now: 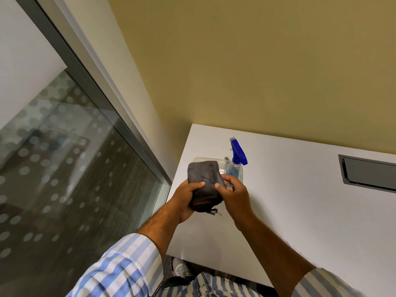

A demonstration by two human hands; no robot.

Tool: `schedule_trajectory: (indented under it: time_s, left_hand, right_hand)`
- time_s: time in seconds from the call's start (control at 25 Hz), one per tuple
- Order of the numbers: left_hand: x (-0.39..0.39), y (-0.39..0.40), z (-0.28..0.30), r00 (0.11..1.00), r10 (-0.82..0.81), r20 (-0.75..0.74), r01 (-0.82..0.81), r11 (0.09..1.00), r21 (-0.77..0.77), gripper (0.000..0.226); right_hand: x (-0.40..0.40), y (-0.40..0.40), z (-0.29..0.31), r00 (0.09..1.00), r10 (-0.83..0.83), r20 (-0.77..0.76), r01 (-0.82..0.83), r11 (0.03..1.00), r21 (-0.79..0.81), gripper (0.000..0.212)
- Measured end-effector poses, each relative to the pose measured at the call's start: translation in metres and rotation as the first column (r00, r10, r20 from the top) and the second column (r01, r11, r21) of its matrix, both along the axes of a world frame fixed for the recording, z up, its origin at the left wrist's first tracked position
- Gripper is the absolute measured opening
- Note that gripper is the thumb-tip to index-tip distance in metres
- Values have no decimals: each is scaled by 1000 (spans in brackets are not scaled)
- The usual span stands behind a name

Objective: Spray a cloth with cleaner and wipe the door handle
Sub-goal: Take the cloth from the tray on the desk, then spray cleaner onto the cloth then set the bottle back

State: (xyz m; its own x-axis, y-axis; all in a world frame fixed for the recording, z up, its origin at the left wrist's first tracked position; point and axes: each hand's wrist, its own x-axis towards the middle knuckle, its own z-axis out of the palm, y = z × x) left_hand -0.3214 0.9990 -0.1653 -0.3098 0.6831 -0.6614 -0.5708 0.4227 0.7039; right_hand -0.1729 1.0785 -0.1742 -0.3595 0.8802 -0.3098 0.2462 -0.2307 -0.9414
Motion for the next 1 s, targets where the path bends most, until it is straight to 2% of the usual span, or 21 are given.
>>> schedule_trajectory:
  time_s: [0.12,0.2,0.28,0.36,0.48,0.64,0.84,1.0]
  left_hand:
    - [-6,5,-2,998,51,26,-53,996,67,47]
    - [-10,8,-2,999,44,14,-45,996,80,54]
    - [-11,9,-3,999,33,8,-33,997,76,56]
    - [-9,8,-5,1000,24,-5,-23,997,70,54]
    - [-8,6,-7,999,32,-34,-31,999,33,39]
    - [-13,7,-9,999,39,-30,-40,998,-47,35]
    - [-13,6,-13,998,54,-20,-55,997,-54,34]
    - [-16,5,-12,998,65,-3,-65,997,-48,38]
  right_hand:
    - [12,17,0,961,-269,64,266,962,59,36]
    - [19,31,1,950,-304,69,296,950,98,49]
    - [18,48,4,974,-224,45,218,970,111,66]
    - [11,64,5,996,-72,59,64,990,128,75]
    - [1,77,0,997,61,54,-68,988,140,69]
    - [-3,75,-10,995,97,35,-102,979,179,62]
    - [-5,71,-13,991,128,25,-130,956,262,63]
    - [-7,73,10,994,82,-71,-60,960,274,45]
